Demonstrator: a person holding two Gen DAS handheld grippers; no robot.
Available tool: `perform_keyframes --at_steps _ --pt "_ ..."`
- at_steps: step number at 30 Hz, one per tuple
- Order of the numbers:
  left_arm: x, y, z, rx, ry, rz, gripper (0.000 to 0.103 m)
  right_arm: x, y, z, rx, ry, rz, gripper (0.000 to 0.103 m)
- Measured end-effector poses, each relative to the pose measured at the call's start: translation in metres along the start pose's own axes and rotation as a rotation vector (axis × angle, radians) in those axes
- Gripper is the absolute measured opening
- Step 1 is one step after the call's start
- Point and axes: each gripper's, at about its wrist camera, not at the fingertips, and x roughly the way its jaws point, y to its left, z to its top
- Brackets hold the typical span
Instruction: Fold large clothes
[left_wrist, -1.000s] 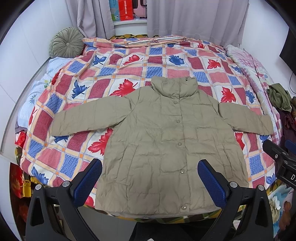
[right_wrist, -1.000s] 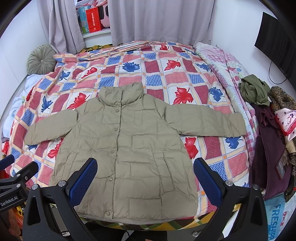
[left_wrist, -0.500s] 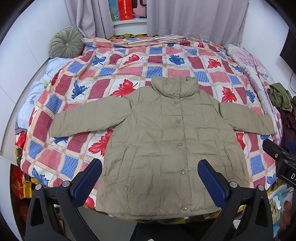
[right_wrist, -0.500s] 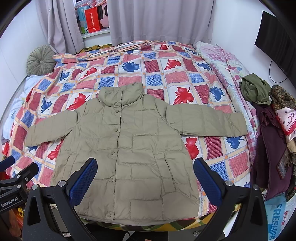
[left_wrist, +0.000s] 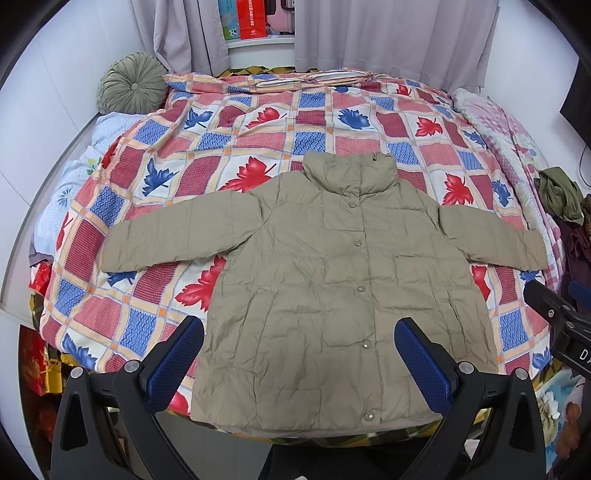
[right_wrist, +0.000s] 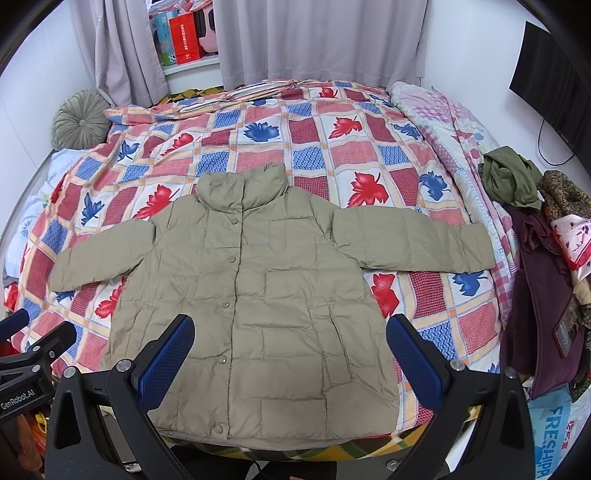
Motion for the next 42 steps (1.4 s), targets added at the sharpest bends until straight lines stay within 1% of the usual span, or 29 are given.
perform_keyframes --at_steps 42 --pt "0.0009 0.0022 0.0013 -0.003 0.001 -0.002 0.103 0.0025 0.0010 0.0031 0.000 0.005 -0.001 0.103"
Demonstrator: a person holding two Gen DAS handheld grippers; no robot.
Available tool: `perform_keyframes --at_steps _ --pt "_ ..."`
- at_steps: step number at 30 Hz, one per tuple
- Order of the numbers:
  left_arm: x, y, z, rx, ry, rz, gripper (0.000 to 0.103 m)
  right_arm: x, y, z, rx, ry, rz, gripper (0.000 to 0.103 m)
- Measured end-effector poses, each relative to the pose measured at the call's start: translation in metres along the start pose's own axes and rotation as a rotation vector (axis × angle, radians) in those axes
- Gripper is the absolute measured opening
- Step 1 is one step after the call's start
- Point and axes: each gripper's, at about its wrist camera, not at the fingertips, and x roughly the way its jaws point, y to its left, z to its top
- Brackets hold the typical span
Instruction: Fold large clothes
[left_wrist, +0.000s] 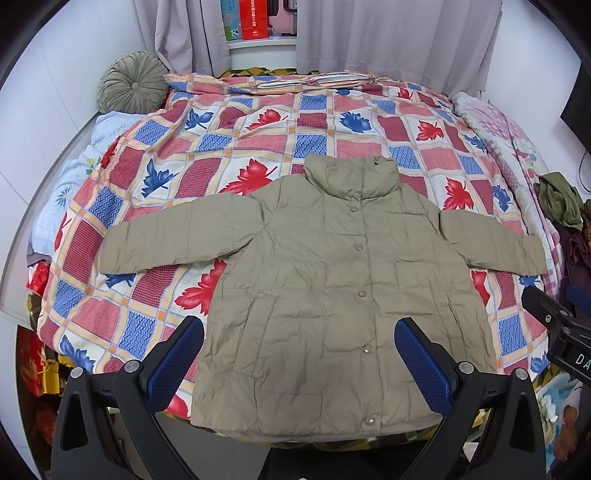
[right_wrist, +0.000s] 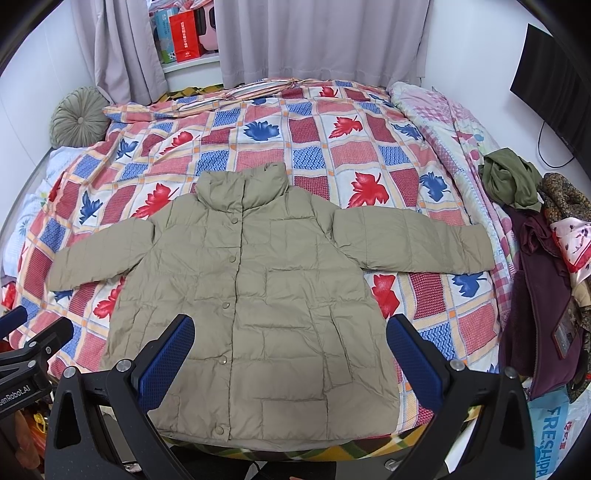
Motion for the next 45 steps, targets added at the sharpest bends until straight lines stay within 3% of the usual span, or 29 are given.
perform_keyframes --at_steps 29,42,45 --pt "0.003 0.009 -0.002 -0.003 -0.002 0.011 0.103 0.003 0.003 0.001 0.000 0.009 -0.004 0.103" --pt "0.040 0.037 0.009 -0.002 0.052 -0.001 0.103 0.012 0.004 -0.014 0.014 0.036 -0.010 0.103" --pt "0.044 0.043 0.009 0.009 0.051 -0.003 0.103 0.022 0.014 -0.005 0.016 0.053 -0.009 0.103"
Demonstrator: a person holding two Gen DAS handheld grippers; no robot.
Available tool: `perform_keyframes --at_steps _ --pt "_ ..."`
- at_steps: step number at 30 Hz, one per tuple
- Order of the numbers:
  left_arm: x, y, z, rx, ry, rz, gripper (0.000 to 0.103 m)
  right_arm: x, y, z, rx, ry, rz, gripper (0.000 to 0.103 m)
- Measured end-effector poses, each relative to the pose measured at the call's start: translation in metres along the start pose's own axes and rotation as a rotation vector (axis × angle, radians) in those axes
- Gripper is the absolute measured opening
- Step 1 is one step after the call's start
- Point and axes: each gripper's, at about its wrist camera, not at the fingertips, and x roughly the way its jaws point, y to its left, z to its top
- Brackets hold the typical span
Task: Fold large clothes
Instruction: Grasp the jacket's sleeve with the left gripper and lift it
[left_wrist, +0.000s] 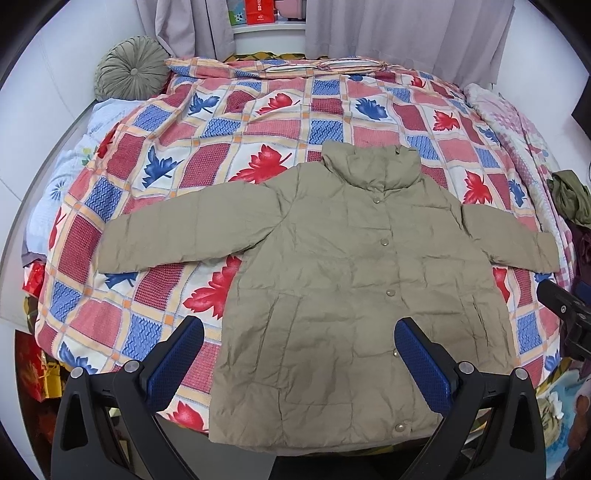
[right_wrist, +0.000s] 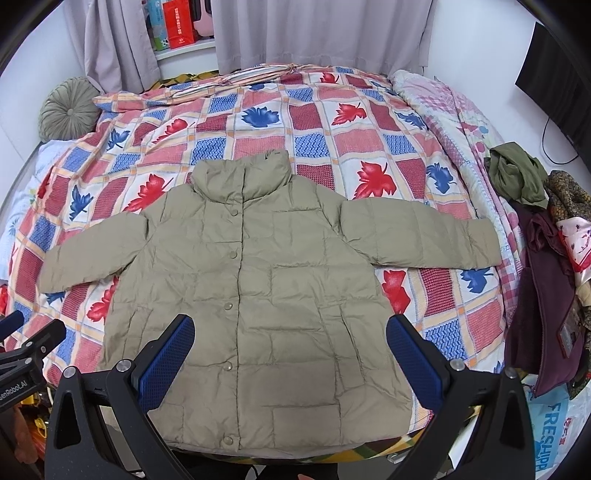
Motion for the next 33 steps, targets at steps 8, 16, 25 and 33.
perform_keyframes --at_steps 8,16,25,33 --pt "0.005 0.008 0.002 0.005 0.002 -0.009 0.103 0.009 0.019 0.016 0.003 0.029 -0.010 0.103" --pt "0.030 0.043 0.004 -0.001 0.044 -0.038 0.103 0.022 0.045 0.029 0.022 0.040 -0.047 0.103" --pt "0.086 0.097 0.000 -0.122 0.096 -0.062 0.103 0.055 0.068 0.035 0.025 0.042 0.048 0.103" --pt "0.155 0.172 -0.007 -0.314 0.096 -0.093 0.103 0.116 0.110 0.028 -0.080 0.156 0.075 0.103"
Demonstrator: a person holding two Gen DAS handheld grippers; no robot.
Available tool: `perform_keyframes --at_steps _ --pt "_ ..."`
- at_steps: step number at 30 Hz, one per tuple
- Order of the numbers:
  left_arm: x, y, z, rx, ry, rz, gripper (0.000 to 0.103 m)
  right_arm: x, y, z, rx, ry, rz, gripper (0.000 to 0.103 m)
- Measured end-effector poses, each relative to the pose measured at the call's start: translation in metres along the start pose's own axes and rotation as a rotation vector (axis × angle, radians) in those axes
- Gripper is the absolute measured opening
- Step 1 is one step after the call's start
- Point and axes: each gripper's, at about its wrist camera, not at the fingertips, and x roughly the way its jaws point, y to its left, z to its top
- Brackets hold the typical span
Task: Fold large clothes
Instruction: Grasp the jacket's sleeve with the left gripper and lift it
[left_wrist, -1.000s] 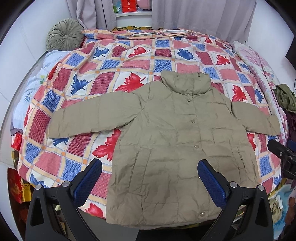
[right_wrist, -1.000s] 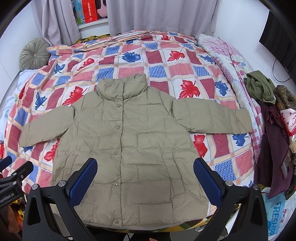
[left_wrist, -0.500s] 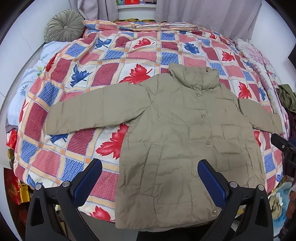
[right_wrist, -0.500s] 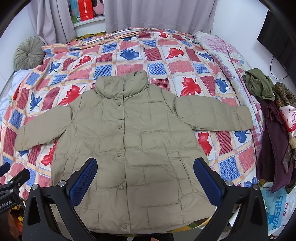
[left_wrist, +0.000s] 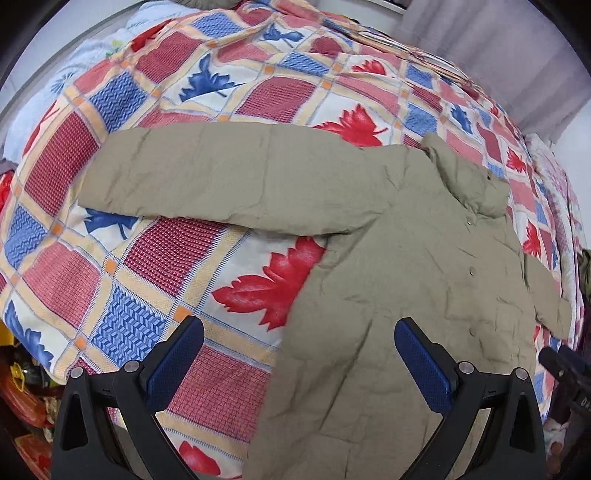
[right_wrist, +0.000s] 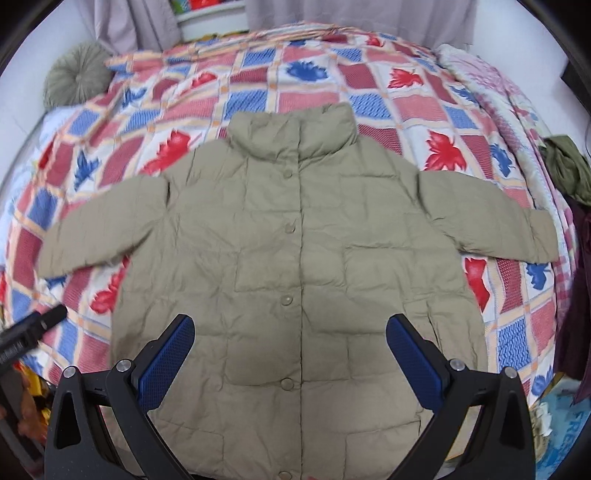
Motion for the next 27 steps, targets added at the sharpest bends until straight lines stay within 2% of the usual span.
perform_keyframes --at_steps 7,14,16,19,23,25,26,27 --pt "0.060 0.076 0.033 -0.200 -0.037 -0.136 0.103 0.050 0.031 -0.002 -0.071 0.048 0.047 0.103" --pt "0.135 0.113 0.062 -0.380 -0.006 -0.306 0.103 0.085 0.056 -0.006 -0.133 0.063 0.059 0.103" --pt "0.146 0.119 0.072 -0.404 -0.020 -0.310 0.103 0.091 0.062 -0.004 -0.140 0.060 0.060 0.103" --pt "0.147 0.129 0.092 -0.411 -0.086 -0.295 0.103 0.096 0.069 0.001 -0.147 0.051 0.067 0.103" --pt "0.146 0.151 0.120 -0.438 -0.164 -0.223 0.103 0.102 0.079 0.015 -0.156 0.028 0.084 0.103" --pt "0.149 0.162 0.130 -0.458 -0.186 -0.163 0.095 0.106 0.085 0.025 -0.156 0.017 0.100 0.103" --pt "0.153 0.168 0.134 -0.474 -0.182 -0.132 0.077 0.109 0.088 0.031 -0.151 0.014 0.112 0.103" --pt "0.156 0.173 0.136 -0.486 -0.176 -0.112 0.054 0.112 0.092 0.038 -0.143 0.013 0.129 0.103"
